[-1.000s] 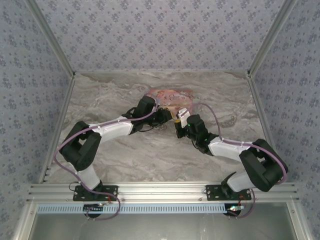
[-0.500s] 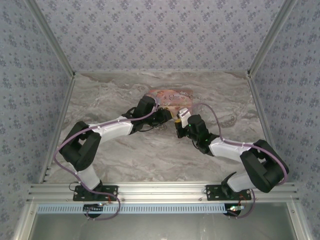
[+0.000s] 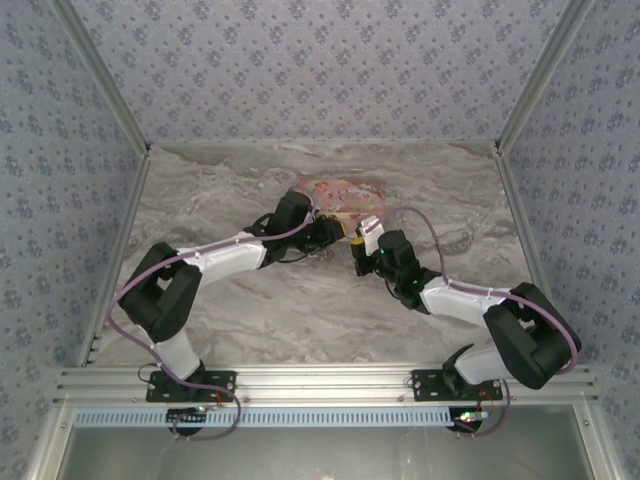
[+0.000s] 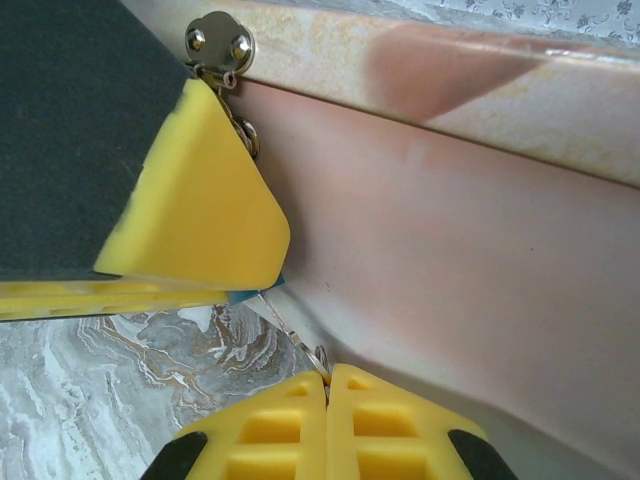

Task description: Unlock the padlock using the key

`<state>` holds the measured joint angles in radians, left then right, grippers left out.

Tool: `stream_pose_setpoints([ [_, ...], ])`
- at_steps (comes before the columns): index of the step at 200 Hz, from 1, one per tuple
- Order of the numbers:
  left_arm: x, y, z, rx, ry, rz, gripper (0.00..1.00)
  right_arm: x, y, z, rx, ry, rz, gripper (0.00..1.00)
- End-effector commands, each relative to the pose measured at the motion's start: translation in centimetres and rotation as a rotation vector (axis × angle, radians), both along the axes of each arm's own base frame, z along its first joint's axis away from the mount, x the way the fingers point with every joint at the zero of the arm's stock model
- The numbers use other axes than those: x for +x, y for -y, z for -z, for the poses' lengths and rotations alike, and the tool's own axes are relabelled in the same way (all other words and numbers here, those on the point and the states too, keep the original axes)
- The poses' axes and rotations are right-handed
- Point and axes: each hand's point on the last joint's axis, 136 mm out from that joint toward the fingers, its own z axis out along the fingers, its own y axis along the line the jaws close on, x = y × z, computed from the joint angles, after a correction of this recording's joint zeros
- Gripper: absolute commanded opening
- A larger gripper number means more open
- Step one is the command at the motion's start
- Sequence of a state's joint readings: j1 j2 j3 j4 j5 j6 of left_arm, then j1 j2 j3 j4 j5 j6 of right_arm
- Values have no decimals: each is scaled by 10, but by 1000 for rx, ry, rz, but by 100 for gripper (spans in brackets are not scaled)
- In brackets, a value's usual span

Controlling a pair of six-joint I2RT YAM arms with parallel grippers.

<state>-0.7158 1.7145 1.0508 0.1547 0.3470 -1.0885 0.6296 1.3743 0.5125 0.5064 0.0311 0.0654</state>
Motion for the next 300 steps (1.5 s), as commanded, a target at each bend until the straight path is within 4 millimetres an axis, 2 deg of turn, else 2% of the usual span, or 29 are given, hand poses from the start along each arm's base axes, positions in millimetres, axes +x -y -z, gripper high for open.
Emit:
stream_pose_setpoints([
  [1, -12, 20, -18, -61, -11, 63, 10, 4, -12, -37, 113, 90, -30, 0],
  [63, -13, 23, -19, -70, -21, 76, 10, 7, -14, -38, 125, 91, -35, 0],
  [135, -15, 23, -14, -60, -34, 86, 10, 11, -18, -50, 166, 89, -60, 0],
  [177, -15, 24, -17, -71, -25, 92, 10, 17, -12, -45, 248, -7, -72, 0],
  [256, -15, 25, -18, -78, -21, 91, 9, 22, -10, -36, 295, -73, -81, 0],
  [300, -15, 24, -16, -73, -19, 96, 9, 24, -8, -44, 356, -94, -88, 0],
])
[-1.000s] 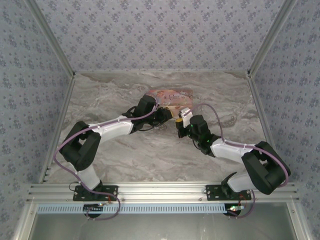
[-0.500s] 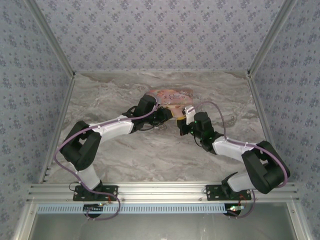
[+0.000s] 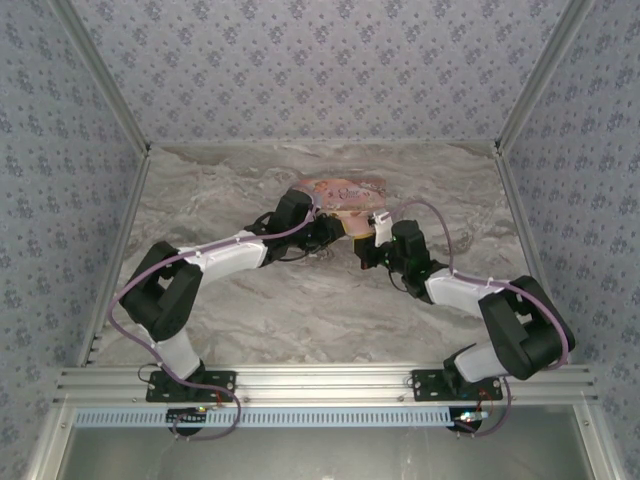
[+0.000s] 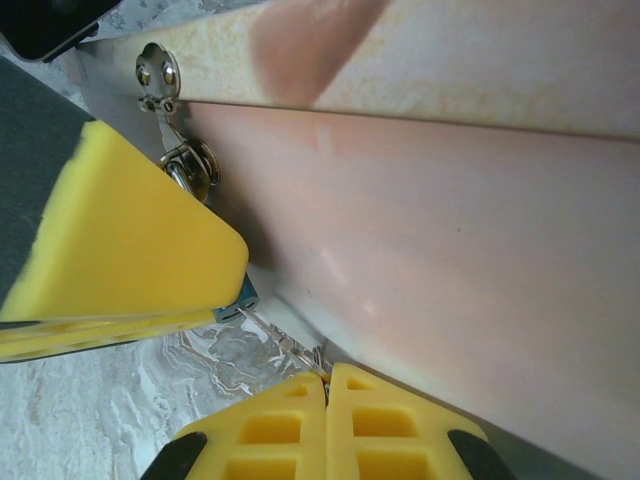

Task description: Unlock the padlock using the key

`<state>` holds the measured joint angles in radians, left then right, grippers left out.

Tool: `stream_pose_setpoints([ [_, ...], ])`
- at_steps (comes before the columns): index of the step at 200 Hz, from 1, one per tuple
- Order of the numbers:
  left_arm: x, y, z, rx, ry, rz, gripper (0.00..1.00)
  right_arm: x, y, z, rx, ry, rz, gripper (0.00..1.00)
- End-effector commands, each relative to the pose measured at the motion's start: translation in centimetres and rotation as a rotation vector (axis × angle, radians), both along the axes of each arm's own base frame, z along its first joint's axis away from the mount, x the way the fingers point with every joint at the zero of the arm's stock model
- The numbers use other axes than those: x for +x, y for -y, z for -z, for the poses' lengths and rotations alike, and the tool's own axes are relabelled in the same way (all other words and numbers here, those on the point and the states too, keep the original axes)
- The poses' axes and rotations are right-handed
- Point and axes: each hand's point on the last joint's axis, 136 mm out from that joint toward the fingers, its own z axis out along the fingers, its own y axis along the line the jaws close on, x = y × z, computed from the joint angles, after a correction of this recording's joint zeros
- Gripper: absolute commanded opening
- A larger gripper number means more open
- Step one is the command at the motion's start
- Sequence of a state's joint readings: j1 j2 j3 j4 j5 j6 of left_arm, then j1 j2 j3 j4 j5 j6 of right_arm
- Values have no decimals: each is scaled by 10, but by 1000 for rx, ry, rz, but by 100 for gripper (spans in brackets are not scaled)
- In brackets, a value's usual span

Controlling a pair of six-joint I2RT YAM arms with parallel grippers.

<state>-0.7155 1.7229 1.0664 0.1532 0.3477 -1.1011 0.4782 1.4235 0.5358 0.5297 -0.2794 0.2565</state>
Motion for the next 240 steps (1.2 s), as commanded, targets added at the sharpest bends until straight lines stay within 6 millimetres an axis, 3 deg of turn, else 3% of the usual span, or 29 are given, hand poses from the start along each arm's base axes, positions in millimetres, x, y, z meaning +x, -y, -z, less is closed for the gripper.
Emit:
stream_pose_setpoints([
  [1, -18, 22, -13, -64, -13, 102, 9, 15, -11, -44, 117, 86, -18, 0],
  [81, -19, 20, -4, -36, -10, 105, 9, 14, -17, -56, 170, 60, -70, 0],
  [182, -12, 18, -6, -51, 1, 69, 9, 4, -24, -27, 137, -7, -92, 0],
  [240, -13, 17, 2, -27, -2, 75, 9, 2, -23, -36, 167, 4, -87, 0],
])
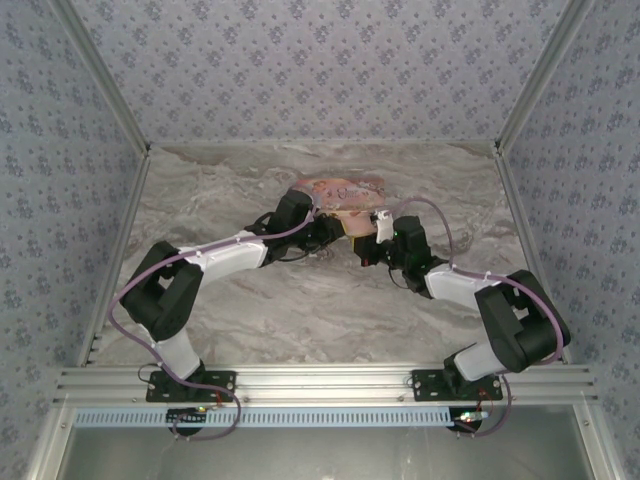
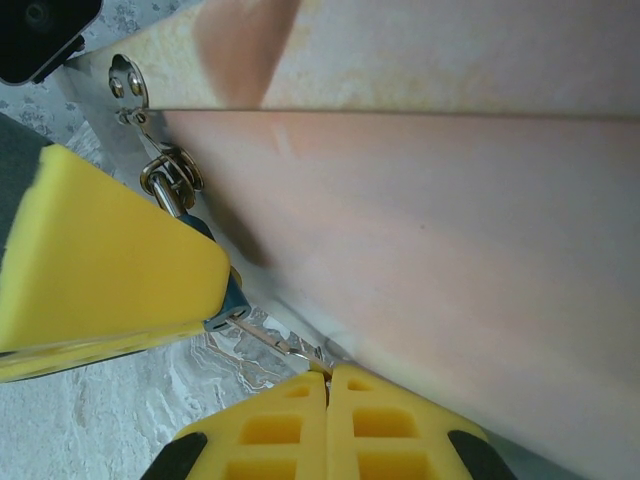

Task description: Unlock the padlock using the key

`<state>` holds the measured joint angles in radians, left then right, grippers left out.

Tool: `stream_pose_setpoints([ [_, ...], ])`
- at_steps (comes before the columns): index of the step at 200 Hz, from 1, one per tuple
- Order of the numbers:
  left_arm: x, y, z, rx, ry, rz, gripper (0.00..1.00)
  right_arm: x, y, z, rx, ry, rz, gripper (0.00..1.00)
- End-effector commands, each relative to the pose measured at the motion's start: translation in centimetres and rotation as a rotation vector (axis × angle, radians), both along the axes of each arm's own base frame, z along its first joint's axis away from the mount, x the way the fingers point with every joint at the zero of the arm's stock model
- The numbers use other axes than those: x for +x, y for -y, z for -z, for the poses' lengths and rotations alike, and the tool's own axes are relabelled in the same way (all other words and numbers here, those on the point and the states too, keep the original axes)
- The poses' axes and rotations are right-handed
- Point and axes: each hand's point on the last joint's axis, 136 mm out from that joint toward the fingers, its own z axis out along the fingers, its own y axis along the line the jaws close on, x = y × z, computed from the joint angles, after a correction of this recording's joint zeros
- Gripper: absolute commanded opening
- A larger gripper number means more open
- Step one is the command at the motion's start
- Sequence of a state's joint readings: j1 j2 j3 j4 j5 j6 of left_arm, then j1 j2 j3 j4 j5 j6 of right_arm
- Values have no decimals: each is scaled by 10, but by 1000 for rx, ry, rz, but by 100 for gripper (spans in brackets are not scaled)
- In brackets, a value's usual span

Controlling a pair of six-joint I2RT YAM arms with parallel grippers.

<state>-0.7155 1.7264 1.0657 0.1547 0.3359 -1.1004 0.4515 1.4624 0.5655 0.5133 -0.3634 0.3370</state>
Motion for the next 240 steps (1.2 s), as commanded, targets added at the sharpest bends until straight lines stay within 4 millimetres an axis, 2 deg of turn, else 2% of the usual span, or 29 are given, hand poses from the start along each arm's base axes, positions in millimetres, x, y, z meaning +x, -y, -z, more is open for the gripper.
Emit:
stream_pose_setpoints([
  [1, -15, 18, 0, -34, -5, 85, 9, 1, -19, -40, 101, 98, -64, 0],
  [74, -14, 16, 9, -4, 3, 92, 9, 3, -18, -54, 173, 72, -81, 0],
  [151, -12, 18, 10, -17, 2, 79, 9, -4, -24, -46, 158, 47, -102, 0],
  [240, -13, 20, 0, -48, 7, 84, 9, 3, -28, -27, 123, 22, -89, 0],
])
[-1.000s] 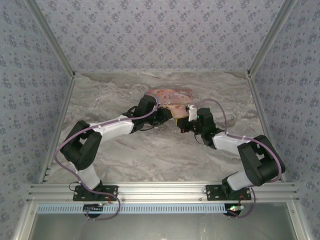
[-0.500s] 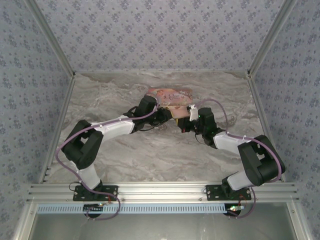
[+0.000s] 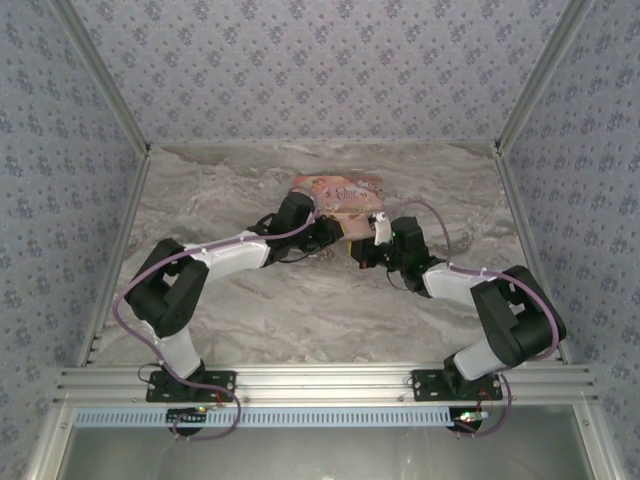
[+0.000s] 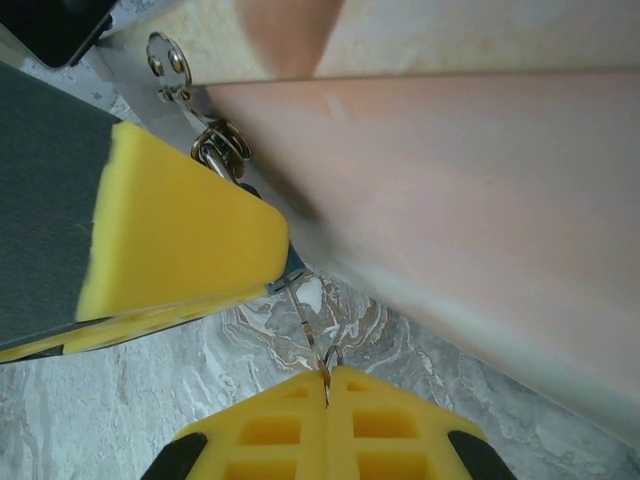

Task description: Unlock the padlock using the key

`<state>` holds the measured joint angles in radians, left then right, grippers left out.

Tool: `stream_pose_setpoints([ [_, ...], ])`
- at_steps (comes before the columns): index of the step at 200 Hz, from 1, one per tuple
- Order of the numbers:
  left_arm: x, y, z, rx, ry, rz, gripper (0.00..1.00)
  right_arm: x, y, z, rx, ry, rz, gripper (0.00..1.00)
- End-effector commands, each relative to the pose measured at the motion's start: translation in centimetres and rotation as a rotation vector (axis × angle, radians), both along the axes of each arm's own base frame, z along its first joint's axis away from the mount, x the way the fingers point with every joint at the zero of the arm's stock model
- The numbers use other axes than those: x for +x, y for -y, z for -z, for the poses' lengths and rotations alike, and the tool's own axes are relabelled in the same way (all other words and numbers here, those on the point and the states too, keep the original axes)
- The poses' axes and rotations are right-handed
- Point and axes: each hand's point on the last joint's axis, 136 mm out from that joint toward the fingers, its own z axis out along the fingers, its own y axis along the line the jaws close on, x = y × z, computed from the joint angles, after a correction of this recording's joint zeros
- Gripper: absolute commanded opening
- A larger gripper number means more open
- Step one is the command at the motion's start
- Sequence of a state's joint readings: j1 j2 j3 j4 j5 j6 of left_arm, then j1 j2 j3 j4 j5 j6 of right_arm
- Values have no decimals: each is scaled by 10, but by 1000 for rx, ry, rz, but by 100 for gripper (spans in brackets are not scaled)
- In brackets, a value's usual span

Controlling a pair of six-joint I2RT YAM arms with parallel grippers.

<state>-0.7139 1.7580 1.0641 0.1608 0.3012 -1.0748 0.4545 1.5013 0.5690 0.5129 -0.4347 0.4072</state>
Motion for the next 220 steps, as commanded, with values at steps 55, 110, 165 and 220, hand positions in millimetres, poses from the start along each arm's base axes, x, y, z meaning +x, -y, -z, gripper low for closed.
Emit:
stream_pose_setpoints([
  [55, -21, 22, -9, -68, -18, 109, 9, 18, -16, -50, 90, 157, -28, 0],
  [110, -25, 21, -4, -59, -31, 121, 9, 21, -7, -60, 88, 195, 2, 0],
  [165, -27, 23, -8, -67, -37, 131, 9, 24, -11, -69, 100, 232, -6, 0],
  [220, -26, 24, -4, -73, -42, 121, 9, 23, -12, -71, 124, 219, -6, 0],
])
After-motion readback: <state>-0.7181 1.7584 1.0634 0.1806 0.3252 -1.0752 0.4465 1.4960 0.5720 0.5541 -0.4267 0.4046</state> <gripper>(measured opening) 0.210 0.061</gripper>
